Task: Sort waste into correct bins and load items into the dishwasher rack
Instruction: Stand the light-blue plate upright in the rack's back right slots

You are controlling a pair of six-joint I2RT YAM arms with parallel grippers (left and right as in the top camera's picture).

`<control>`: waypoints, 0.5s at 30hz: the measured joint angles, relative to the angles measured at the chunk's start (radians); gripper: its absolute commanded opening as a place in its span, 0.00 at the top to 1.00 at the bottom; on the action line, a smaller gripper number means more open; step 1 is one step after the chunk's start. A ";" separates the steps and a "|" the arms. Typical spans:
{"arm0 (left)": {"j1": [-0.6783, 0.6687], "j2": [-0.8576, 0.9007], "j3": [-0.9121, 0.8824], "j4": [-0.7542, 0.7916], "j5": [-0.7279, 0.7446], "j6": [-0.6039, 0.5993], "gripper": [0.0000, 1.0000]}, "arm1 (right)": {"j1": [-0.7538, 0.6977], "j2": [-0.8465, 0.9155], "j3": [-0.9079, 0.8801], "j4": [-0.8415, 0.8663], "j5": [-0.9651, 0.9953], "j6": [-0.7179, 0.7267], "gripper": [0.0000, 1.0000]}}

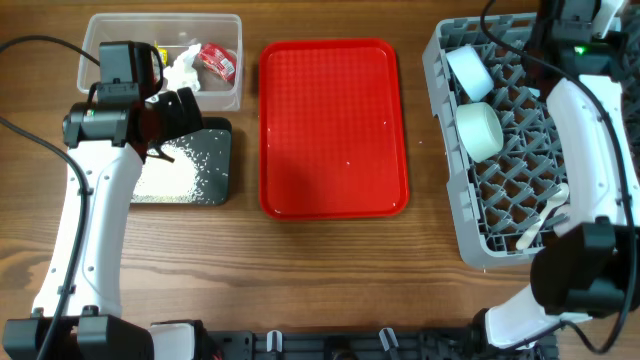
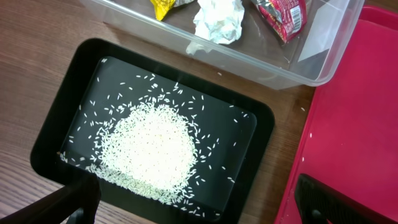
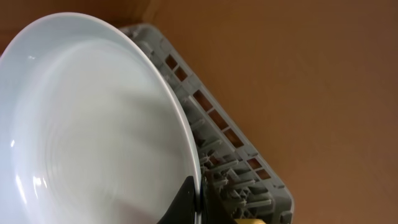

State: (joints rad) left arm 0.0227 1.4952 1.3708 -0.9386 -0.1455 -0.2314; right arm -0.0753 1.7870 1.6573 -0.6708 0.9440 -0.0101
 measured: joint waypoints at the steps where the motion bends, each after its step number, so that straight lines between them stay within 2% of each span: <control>1: 0.000 0.000 0.000 0.000 0.000 0.000 0.00 | 0.000 0.016 0.000 0.001 0.007 -0.004 0.96; 15: 0.000 0.000 0.000 0.000 0.000 0.000 0.00 | 0.034 0.055 -0.022 -0.014 -0.058 -0.022 0.96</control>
State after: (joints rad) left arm 0.0227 1.4952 1.3708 -0.9386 -0.1455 -0.2314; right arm -0.0414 1.8423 1.6356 -0.6846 0.8860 -0.0319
